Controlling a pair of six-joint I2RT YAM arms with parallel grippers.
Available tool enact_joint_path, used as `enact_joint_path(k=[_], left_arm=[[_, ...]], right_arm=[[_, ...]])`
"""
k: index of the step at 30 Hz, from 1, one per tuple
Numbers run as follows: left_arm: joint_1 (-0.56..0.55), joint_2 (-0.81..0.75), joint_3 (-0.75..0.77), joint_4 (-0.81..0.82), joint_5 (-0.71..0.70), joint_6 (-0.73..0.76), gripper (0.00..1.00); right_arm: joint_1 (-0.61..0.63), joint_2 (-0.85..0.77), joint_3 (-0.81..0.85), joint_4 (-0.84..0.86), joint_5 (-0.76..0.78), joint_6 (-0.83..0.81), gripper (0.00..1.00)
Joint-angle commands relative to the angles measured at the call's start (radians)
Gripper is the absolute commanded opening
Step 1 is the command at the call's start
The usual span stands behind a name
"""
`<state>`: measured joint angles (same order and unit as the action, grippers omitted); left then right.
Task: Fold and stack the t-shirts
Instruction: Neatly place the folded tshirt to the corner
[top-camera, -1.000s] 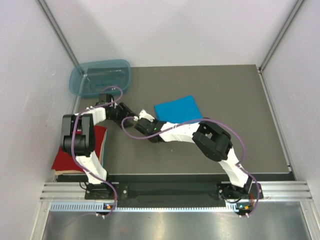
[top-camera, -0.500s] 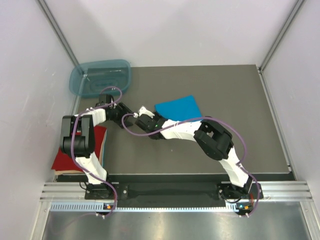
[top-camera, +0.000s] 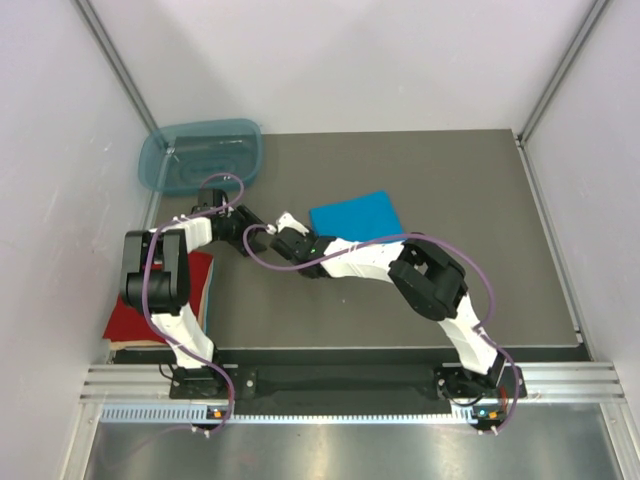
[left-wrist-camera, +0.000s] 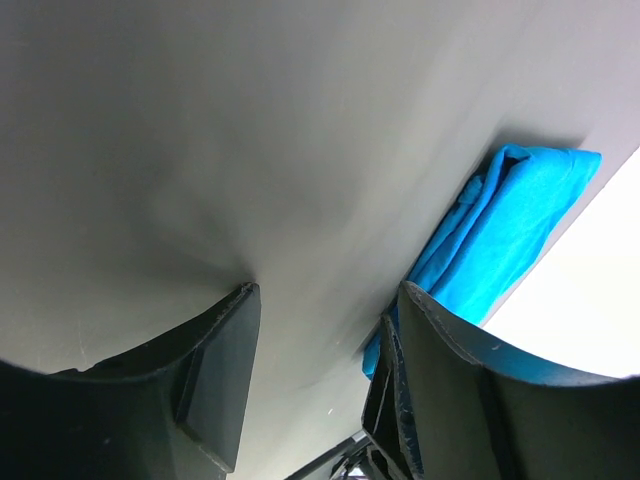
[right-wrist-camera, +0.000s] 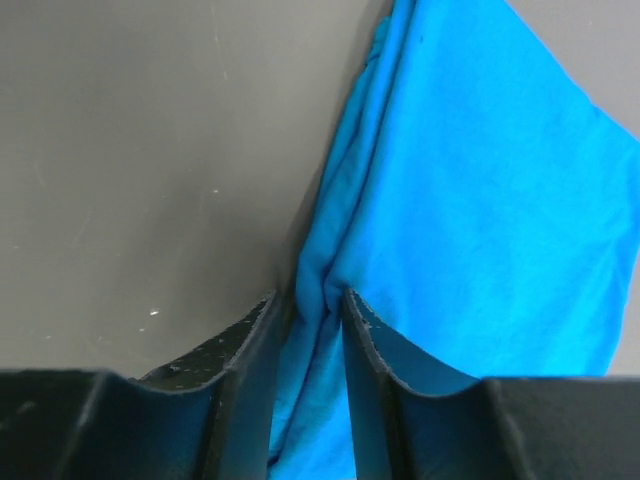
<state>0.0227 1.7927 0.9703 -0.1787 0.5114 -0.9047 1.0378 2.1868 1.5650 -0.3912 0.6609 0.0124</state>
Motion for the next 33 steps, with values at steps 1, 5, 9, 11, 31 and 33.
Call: enact_joint_path(k=[1, 5, 9, 11, 31, 33], left_arm=[[0.002, 0.002, -0.01, 0.048, 0.001, -0.007, 0.62], [0.002, -0.007, -0.015, 0.044, -0.002, -0.005, 0.62], [-0.001, -0.029, -0.03, 0.042, -0.01, -0.002, 0.62], [-0.004, -0.052, -0.048, 0.044, -0.017, 0.001, 0.63], [-0.017, -0.098, -0.107, 0.051, -0.028, -0.007, 0.65], [-0.015, -0.098, -0.11, 0.051, -0.031, -0.007, 0.64]], right_arm=[[0.002, -0.042, -0.032, -0.012, -0.081, 0.078, 0.29], [0.022, -0.084, -0.074, -0.005, -0.104, 0.109, 0.17], [0.037, -0.137, -0.118, -0.017, -0.081, 0.136, 0.0], [0.042, -0.16, -0.14, -0.023, -0.06, 0.152, 0.0], [0.064, -0.182, -0.079, -0.015, -0.001, 0.024, 0.5], [0.059, -0.148, -0.057, -0.002, -0.001, 0.002, 0.5]])
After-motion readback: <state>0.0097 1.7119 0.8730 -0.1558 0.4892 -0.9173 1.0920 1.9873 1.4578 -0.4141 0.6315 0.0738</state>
